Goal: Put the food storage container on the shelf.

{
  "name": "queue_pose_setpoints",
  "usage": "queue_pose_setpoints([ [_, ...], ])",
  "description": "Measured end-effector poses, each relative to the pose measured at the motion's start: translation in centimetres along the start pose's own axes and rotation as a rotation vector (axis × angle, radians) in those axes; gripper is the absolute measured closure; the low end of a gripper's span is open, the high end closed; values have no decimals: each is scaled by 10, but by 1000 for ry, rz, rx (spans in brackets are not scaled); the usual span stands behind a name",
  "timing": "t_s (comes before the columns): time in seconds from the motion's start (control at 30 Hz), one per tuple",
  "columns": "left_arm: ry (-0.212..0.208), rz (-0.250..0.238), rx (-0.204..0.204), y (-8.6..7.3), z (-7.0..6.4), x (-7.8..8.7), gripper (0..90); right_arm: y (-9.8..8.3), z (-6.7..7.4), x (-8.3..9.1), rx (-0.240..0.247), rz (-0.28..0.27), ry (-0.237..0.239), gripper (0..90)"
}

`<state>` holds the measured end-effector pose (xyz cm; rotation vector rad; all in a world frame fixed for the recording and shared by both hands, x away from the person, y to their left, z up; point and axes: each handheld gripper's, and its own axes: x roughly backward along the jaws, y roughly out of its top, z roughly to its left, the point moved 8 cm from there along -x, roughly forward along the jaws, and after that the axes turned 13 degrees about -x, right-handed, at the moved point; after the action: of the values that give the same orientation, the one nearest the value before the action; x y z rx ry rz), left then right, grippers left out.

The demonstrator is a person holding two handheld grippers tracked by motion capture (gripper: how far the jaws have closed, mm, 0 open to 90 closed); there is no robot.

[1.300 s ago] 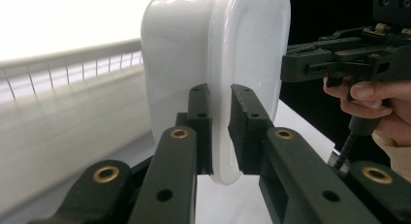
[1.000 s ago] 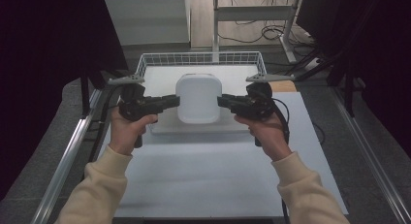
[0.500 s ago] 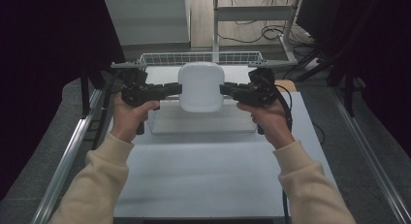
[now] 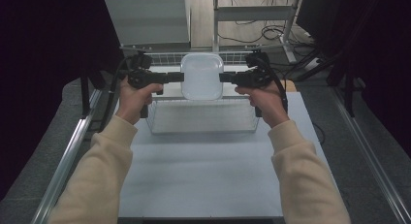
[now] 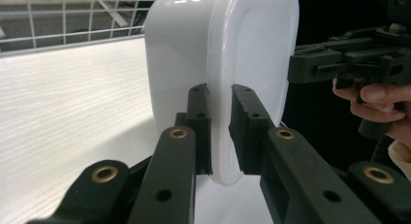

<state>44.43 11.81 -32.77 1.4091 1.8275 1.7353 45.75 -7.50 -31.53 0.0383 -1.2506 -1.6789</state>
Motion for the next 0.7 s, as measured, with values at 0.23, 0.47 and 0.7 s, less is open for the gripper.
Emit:
queue_pose_setpoints([
  [0.23,-22,13,68,0,18,-12,786,10,-11,-14,-62,24,3,777],
  [0.47,-56,23,141,8,30,-20,783,19,-20,-21,-147,54,21,760],
  [0.7,-87,27,241,11,48,-31,740,28,-33,-38,-256,52,8,708],
])
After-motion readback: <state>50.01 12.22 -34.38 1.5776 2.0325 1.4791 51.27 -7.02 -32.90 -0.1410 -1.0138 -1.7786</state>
